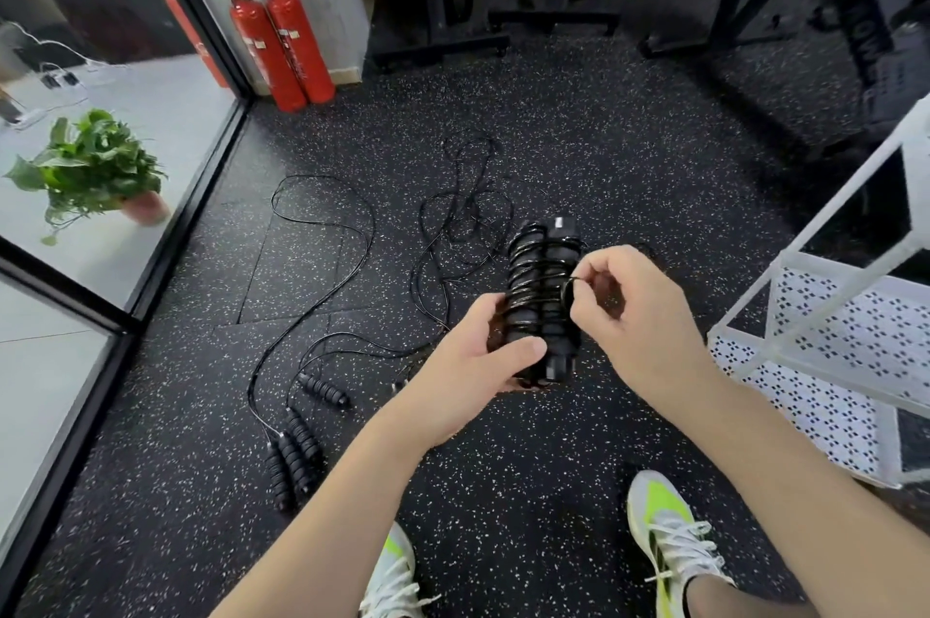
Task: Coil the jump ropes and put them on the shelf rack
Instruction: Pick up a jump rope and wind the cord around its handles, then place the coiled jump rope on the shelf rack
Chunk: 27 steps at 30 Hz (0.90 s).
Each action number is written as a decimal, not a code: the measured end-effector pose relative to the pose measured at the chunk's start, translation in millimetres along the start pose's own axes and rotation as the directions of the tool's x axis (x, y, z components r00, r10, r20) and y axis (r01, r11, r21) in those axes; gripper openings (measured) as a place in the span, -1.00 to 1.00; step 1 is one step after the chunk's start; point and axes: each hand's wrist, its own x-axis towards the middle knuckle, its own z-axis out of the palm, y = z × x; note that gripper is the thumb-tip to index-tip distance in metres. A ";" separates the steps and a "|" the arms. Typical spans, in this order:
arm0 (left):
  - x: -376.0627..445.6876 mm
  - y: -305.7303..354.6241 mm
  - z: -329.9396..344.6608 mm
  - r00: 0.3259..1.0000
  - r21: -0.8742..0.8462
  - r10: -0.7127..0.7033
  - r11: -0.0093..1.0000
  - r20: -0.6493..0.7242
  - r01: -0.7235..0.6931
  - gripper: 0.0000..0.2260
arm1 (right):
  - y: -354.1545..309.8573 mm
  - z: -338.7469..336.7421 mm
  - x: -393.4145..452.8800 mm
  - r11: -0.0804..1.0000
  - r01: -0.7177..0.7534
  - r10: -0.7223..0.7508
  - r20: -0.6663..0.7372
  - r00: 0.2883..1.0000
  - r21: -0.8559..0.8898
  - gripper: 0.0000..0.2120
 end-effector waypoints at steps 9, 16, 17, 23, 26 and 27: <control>7.7 18.5 55.7 0.970 0.263 0.209 0.949 -0.126 -0.171 -0.34 | 18.6 -17.9 -21.7 0.972 -0.049 0.082 -0.136 0.987 0.229 -0.80; 18.8 41.3 164.9 0.927 0.462 0.372 0.830 -0.041 -0.313 -0.28 | 47.7 -102.5 -52.9 0.958 -0.137 0.227 -0.378 0.898 0.250 -0.78; 20.6 46.3 184.3 0.917 0.522 0.399 0.781 0.005 -0.342 -0.25 | 52.2 -116.8 -56.7 0.955 -0.158 0.255 -0.424 0.869 0.250 -0.76; 46.7 71.0 298.0 0.903 0.728 0.338 0.544 0.265 -0.417 0.10 | 80.8 -215.2 -76.3 0.948 -0.267 0.318 -0.545 0.776 0.174 -0.74; 63.9 84.0 352.0 0.852 0.806 0.366 0.328 0.373 -0.493 -0.02 | 102.6 -266.5 -80.0 0.945 -0.318 0.307 -0.543 0.781 0.077 -0.76; 70.4 89.0 369.4 0.849 0.803 0.354 0.317 0.393 -0.505 -0.05 | 110.7 -282.7 -78.5 0.944 -0.329 0.289 -0.542 0.789 0.024 -0.76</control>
